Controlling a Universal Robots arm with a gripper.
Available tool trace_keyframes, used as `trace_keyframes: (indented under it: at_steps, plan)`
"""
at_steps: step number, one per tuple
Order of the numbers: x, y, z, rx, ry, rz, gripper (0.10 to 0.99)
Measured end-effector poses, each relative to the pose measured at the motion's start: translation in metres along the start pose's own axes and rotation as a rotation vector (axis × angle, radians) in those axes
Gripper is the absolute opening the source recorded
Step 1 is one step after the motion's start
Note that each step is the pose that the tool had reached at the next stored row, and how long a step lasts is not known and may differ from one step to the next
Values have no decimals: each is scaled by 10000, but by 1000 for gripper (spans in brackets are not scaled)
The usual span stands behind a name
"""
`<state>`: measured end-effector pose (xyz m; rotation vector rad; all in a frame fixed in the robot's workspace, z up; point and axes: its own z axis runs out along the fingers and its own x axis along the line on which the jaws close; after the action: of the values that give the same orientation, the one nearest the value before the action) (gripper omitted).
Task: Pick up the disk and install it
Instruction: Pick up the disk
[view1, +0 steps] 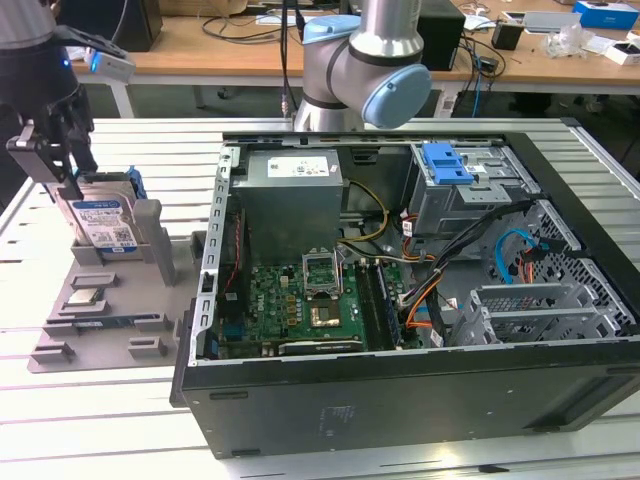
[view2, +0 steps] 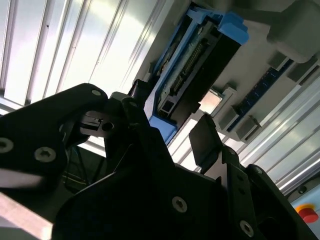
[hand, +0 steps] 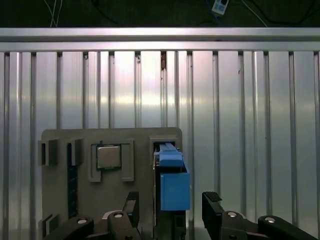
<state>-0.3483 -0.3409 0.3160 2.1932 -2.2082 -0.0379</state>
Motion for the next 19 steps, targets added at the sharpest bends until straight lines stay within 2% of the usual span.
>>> trace_keyframes:
  at_steps: [5,10,15,19]
  plan:
    - [-6,46,34,1,-1,-2,616]
    - [-11,46,87,0,0,-1,616]
    - [-12,42,199,-1,0,-3,616]
    - [-12,40,235,-2,1,-3,616]
